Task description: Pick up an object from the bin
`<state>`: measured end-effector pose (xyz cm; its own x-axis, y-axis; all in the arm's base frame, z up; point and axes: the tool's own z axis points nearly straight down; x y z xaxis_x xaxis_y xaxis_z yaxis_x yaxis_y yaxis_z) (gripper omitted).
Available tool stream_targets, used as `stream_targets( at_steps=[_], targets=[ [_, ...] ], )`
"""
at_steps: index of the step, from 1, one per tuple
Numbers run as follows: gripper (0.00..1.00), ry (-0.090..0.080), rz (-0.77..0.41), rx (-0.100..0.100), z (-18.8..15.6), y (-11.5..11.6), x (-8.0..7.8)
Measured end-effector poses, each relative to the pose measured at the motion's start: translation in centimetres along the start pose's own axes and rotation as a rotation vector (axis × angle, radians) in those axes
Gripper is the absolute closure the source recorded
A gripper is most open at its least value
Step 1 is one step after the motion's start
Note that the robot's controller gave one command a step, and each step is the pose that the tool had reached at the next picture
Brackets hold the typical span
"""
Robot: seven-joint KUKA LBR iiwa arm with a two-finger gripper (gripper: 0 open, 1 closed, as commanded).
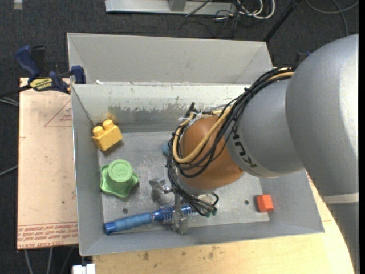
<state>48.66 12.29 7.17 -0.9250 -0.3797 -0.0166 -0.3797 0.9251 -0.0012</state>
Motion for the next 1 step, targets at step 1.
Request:
stream_targets(
  at_steps=[1],
  targets=[
    [0.0,-0.008,0.003,0.0,-0.12,-0.03,-0.27]
  ],
)
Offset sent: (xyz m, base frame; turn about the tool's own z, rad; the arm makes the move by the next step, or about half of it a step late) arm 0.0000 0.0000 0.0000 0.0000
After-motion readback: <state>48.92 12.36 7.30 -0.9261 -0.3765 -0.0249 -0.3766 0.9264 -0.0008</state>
